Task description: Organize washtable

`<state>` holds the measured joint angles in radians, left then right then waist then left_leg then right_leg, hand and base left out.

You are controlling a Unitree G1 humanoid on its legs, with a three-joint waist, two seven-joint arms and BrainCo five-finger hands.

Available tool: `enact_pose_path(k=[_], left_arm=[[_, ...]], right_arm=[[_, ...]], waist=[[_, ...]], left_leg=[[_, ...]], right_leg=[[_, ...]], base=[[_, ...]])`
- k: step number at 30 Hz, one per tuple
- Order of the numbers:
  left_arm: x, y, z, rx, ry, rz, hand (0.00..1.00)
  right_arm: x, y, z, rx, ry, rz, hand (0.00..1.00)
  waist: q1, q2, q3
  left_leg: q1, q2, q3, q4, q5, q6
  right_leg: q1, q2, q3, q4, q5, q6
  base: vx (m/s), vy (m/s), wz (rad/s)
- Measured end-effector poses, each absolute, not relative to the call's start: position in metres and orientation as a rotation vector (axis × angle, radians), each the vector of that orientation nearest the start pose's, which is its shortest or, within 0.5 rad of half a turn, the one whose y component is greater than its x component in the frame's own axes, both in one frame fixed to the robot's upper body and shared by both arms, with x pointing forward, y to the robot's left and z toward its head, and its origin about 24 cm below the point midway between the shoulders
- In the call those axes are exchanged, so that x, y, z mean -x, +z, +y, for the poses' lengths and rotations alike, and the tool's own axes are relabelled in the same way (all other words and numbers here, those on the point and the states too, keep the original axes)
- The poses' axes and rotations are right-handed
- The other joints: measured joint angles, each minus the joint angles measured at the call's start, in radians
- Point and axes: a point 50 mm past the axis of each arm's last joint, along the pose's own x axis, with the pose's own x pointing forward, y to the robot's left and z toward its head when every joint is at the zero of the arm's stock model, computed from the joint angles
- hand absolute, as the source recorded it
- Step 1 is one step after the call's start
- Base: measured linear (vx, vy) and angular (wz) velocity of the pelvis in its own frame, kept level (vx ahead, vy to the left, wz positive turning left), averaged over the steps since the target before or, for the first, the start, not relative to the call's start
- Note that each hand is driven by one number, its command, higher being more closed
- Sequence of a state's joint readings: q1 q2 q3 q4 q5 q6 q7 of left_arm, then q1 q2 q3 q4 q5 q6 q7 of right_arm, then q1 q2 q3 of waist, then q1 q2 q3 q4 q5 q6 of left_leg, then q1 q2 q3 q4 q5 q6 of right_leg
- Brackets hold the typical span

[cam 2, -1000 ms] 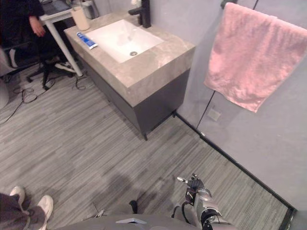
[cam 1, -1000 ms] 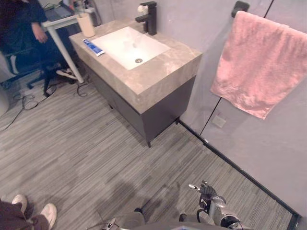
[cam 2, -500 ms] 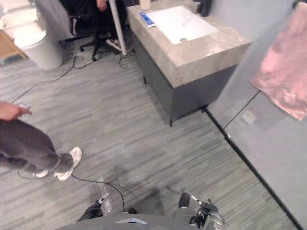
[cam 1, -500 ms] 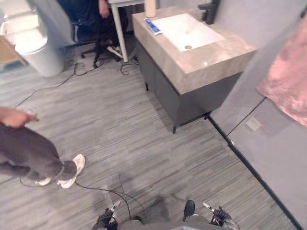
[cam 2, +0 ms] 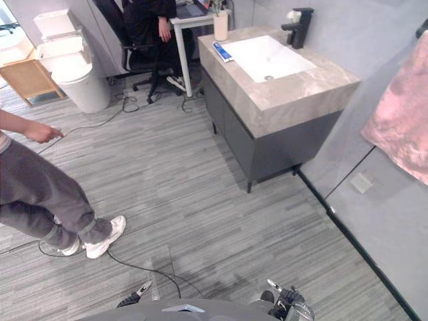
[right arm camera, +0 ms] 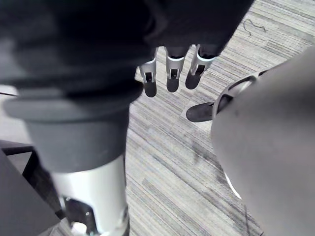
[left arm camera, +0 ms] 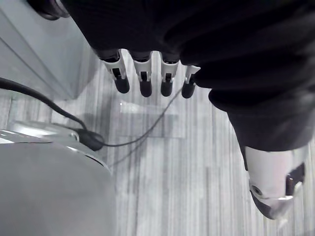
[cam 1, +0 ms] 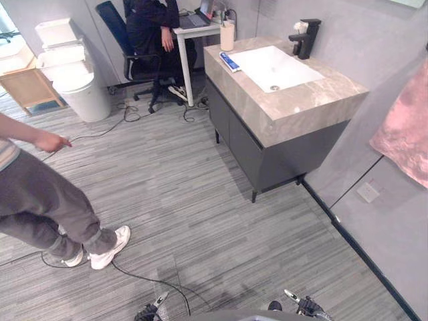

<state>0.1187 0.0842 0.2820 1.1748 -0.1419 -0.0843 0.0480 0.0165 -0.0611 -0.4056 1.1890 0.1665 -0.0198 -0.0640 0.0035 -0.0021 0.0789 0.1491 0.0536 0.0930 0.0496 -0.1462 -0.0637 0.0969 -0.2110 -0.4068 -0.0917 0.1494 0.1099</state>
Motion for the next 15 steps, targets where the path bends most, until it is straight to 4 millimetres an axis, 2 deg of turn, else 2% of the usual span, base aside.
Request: enact_pose_path(k=[1, 2, 3, 4, 5, 6, 7, 8, 9, 10, 11, 12, 13, 14, 15], left_arm=[[-0.053, -0.169, 0.217, 0.167, 0.472, 1.164, 0.0], [-0.052, -0.168, 0.22, 0.168, 0.478, 1.16, 0.0], [-0.053, -0.168, 0.222, 0.177, 0.488, 1.153, 0.0], [-0.053, -0.167, 0.223, 0.18, 0.492, 1.148, 0.0], [-0.052, -0.167, 0.225, 0.185, 0.501, 1.146, 0.0], [-0.05, -0.167, 0.224, 0.193, 0.506, 1.152, 0.0], [-0.047, -0.167, 0.226, 0.218, 0.534, 1.15, 0.0], [-0.045, -0.167, 0.228, 0.241, 0.56, 1.145, 0.0], [-0.043, -0.167, 0.228, 0.268, 0.588, 1.143, 0.0], [-0.042, -0.167, 0.231, 0.292, 0.627, 1.131, 0.0], [-0.044, -0.166, 0.231, 0.3, 0.63, 1.123, 0.0], [-0.052, -0.165, 0.231, 0.313, 0.63, 1.102, 0.0], [-0.063, -0.164, 0.231, 0.314, 0.62, 1.081, 0.0], [-0.068, -0.163, 0.231, 0.312, 0.611, 1.071, 0.0], [-0.079, -0.161, 0.229, 0.289, 0.575, 1.048, 0.0]], right_arm=[[-0.083, -0.167, -0.214, -0.289, -0.548, 1.135, 0.0], [-0.086, -0.166, -0.213, -0.288, -0.54, 1.128, 0.0], [-0.09, -0.165, -0.212, -0.293, -0.538, 1.117, 0.0], [-0.091, -0.165, -0.213, -0.295, -0.544, 1.114, 0.0], [-0.089, -0.165, -0.214, -0.305, -0.562, 1.115, 0.0], [-0.088, -0.165, -0.214, -0.317, -0.572, 1.113, 0.0], [-0.087, -0.165, -0.209, -0.331, -0.582, 1.089, 0.0], [-0.089, -0.164, -0.211, -0.336, -0.592, 1.063, 0.0], [-0.088, -0.164, -0.21, -0.362, -0.609, 1.053, 0.0], [-0.089, -0.164, -0.207, -0.371, -0.609, 1.053, 0.0], [-0.089, -0.164, -0.206, -0.377, -0.609, 1.051, 0.0], [-0.087, -0.165, -0.205, -0.414, -0.639, 1.049, 0.0], [-0.083, -0.166, -0.207, -0.44, -0.672, 1.056, 0.0], [-0.079, -0.167, -0.208, -0.449, -0.689, 1.066, 0.0], [-0.068, -0.17, -0.208, -0.473, -0.726, 1.099, 0.0]], waist=[[0.005, -0.003, -0.002], [0.012, -0.023, 0.0], [0.011, -0.029, 0.0], [0.01, -0.033, 0.002], [0.012, -0.05, 0.009], [0.014, -0.049, 0.016], [0.017, -0.054, 0.02], [0.014, -0.06, 0.023], [0.017, -0.057, 0.031], [0.019, -0.07, 0.037], [0.018, -0.073, 0.038], [0.009, -0.083, 0.046], [0.004, -0.085, 0.059], [0.002, -0.086, 0.06], [-0.008, -0.092, 0.063]], left_leg=[[-0.002, -0.003, -0.003, 0.0, -0.001, 0.001], [-0.015, -0.015, -0.017, 0.0, -0.009, 0.012], [-0.042, -0.032, -0.037, 0.015, -0.03, 0.029], [-0.048, -0.043, -0.055, 0.021, -0.034, 0.035], [-0.048, -0.07, -0.089, 0.031, -0.042, 0.048], [-0.033, -0.073, -0.113, 0.032, -0.045, 0.053], [-0.019, -0.074, -0.131, 0.032, -0.049, 0.062], [-0.009, -0.073, -0.144, 0.034, -0.051, 0.067], [0.01, -0.063, -0.165, 0.036, -0.062, 0.084], [0.016, -0.039, -0.179, 0.053, -0.08, 0.089], [0.015, -0.025, -0.186, 0.054, -0.089, 0.084], [0.022, -0.007, -0.202, 0.047, -0.098, 0.085], [0.034, -0.002, -0.211, 0.026, -0.101, 0.086], [0.038, -0.001, -0.212, 0.014, -0.106, 0.082], [0.044, -0.009, -0.223, 0.003, -0.125, 0.08]], right_leg=[[0.0, -0.003, -0.006, 0.0, -0.002, -0.002], [-0.018, -0.023, -0.021, 0.029, -0.038, 0.004], [-0.064, -0.058, -0.03, 0.125, -0.091, 0.015], [-0.082, -0.078, -0.033, 0.175, -0.116, 0.017], [-0.105, -0.13, -0.039, 0.286, -0.167, 0.018], [-0.15, -0.171, -0.032, 0.443, -0.181, -0.043], [-0.229, -0.2, 0.027, 0.631, -0.152, -0.153], [-0.274, -0.21, 0.074, 0.721, -0.116, -0.178], [-0.334, -0.2, 0.135, 0.838, -0.138, -0.136], [-0.381, -0.146, 0.155, 0.884, -0.211, -0.08], [-0.396, -0.115, 0.149, 0.853, -0.231, -0.072], [-0.423, -0.07, 0.107, 0.74, -0.235, -0.066], [-0.436, -0.039, 0.066, 0.544, -0.203, -0.033], [-0.436, -0.021, 0.057, 0.406, -0.164, -0.009], [-0.43, -0.006, 0.08, 0.237, -0.126, 0.02]], base=[[-0.02, 0.045, 0.13], [-0.02, 0.065, 0.3], [-0.01, 0.088, 0.38], [0.03, 0.106, 0.62], [0.05, 0.094, 0.66], [0.06, 0.145, 0.8], [0.03, 0.153, 0.64], [0.02, 0.1, 0.53], [-0.04, -0.045, 0.37], [-0.07, -0.109, 0.29], [0.01, -0.142, 0.35], [-0.04, -0.107, 0.33], [-0.08, -0.092, 0.3], [-0.17, -0.076, 0.34], [0.06, -0.216, 0.65]])
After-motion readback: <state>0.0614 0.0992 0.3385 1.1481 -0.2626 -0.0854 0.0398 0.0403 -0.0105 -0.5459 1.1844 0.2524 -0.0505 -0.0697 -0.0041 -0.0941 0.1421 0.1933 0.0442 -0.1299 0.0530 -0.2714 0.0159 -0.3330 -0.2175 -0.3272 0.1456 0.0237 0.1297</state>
